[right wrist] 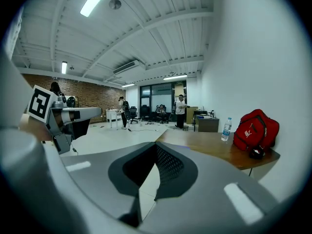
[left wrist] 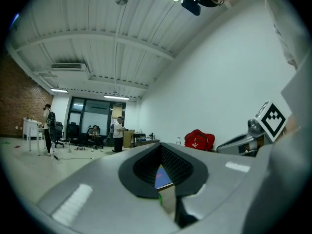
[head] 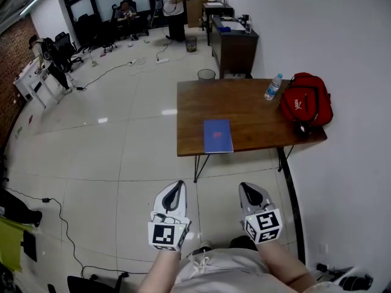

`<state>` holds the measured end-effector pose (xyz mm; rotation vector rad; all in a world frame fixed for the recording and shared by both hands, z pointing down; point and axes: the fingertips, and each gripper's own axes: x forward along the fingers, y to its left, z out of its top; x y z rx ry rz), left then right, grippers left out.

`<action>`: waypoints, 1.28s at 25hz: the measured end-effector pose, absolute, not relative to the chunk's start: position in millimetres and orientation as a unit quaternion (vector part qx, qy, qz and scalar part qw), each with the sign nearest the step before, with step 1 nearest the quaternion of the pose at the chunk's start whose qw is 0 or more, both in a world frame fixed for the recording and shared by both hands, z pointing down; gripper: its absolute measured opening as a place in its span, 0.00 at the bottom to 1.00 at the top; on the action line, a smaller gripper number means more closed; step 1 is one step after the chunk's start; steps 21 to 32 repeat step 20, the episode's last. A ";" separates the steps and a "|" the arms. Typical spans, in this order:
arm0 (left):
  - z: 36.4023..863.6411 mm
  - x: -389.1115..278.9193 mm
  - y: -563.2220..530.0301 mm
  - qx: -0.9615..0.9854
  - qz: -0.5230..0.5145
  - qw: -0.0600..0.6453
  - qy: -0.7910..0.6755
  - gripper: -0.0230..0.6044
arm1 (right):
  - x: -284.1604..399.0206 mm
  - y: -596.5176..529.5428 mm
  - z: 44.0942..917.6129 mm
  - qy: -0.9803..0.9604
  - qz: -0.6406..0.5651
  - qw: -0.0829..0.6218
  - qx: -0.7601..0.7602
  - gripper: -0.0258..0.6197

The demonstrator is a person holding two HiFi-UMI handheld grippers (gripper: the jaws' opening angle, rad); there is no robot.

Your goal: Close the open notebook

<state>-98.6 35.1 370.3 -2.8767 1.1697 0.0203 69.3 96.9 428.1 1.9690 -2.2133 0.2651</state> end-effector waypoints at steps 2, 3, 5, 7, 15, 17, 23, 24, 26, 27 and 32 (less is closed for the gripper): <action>369.7 -100.0 41.6 -0.927 0.008 0.020 0.375 0.05 | 66.2 101.1 426.6 -0.743 0.087 0.084 0.658 0.05; 369.2 -100.7 43.9 -0.927 0.011 0.018 0.375 0.05 | 65.3 102.4 426.6 -0.744 0.086 0.084 0.657 0.05; 369.4 -103.8 46.7 -0.926 0.012 0.013 0.376 0.05 | 62.5 103.9 426.6 -0.746 0.086 0.080 0.656 0.05; 371.6 -109.3 47.1 -0.926 0.004 0.012 0.377 0.05 | 58.7 104.5 425.9 -0.746 0.086 0.078 0.656 0.05; 376.8 -116.0 51.4 -0.928 -0.015 0.030 0.370 0.05 | 46.3 103.9 428.3 -0.751 0.085 0.077 0.651 0.05; 377.1 -115.7 50.8 -0.929 -0.016 0.030 0.369 0.05 | 45.2 103.0 428.4 -0.751 0.086 0.078 0.650 0.05; 381.6 -116.7 49.0 -0.929 -0.029 0.031 0.367 0.05 | 43.5 101.4 430.2 -0.753 0.087 0.080 0.648 0.05; 381.6 -116.7 49.0 -0.929 -0.029 0.031 0.367 0.05 | 43.5 101.4 430.2 -0.753 0.087 0.080 0.648 0.05; 381.6 -116.7 49.0 -0.929 -0.029 0.031 0.367 0.05 | 43.5 101.4 430.2 -0.753 0.087 0.080 0.648 0.05; 381.6 -116.7 49.0 -0.929 -0.029 0.031 0.367 0.05 | 43.5 101.4 430.2 -0.753 0.087 0.080 0.648 0.05; 381.6 -116.7 49.0 -0.929 -0.029 0.031 0.367 0.05 | 43.5 101.4 430.2 -0.753 0.087 0.080 0.648 0.05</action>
